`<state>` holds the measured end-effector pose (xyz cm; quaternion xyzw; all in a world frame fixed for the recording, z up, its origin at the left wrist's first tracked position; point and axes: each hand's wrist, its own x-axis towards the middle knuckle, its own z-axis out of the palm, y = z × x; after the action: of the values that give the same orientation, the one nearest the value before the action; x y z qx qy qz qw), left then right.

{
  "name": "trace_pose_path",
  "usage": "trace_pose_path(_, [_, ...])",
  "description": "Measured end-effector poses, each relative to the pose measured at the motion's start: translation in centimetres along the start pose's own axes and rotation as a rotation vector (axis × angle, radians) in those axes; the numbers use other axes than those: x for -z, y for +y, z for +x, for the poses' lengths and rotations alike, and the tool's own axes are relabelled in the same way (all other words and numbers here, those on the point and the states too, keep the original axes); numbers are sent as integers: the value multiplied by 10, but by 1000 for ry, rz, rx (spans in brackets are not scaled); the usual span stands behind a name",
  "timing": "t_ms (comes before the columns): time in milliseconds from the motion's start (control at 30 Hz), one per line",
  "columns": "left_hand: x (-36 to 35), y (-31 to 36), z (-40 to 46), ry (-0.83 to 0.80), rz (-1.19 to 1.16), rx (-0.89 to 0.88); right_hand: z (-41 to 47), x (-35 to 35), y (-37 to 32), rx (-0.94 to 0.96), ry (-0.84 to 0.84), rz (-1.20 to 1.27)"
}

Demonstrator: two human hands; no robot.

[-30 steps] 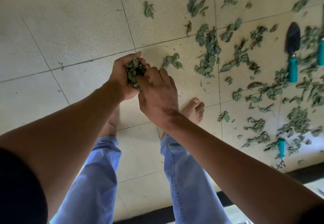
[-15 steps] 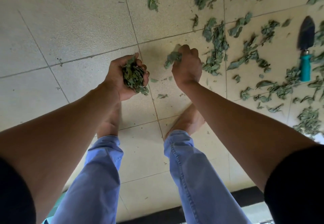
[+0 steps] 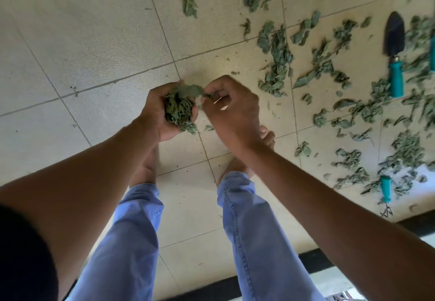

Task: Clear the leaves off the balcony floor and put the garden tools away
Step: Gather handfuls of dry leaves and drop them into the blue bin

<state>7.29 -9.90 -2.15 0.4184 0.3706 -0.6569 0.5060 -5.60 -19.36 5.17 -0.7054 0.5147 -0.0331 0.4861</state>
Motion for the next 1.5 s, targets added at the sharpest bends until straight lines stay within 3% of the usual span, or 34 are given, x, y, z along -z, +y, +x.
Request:
trace_pose_path(133, [-17, -1, -6, -13, 11, -7, -21, -20, -20, 95, -56, -310])
trace_pose_path(267, [-21, -1, -9, 20, -36, 35, -5, -49, -20, 167, 127, -647])
trace_pose_path(333, [-20, 1, -9, 31, -39, 49, 5, -61, -15, 156, 174, -710])
trace_pose_path(433, [-19, 4, -9, 36, -13, 4, 8, -70, -14, 195, 105, -771])
trace_pose_path(533, [-11, 11, -10, 25, -11, -29, 0, -61, -22, 255, 46, -709])
trace_pose_path(633, [-6, 19, -6, -17, -39, -20, -3, -37, -22, 278, 113, -577])
trace_pose_path(733, [-6, 26, -3, -47, -133, -4, 13, -23, 10, 168, 111, -605])
trace_pose_path(833, [-3, 31, -2, -57, -115, -5, 35, -24, 61, 71, -182, -760])
trace_pose_path(900, [3, 33, 0, -69, -106, 5, 44, -29, 86, 127, -372, -835])
trace_pose_path(967, [9, 33, -2, -58, -103, 8, 48, -34, 101, 252, -441, -912])
trace_pose_path(1200, [36, 21, -7, 22, -88, 17, 30, -55, 130, 552, -527, -929])
trace_pose_path(1500, [47, 9, -8, -3, -68, -4, 34, -63, 132, 425, -503, -689])
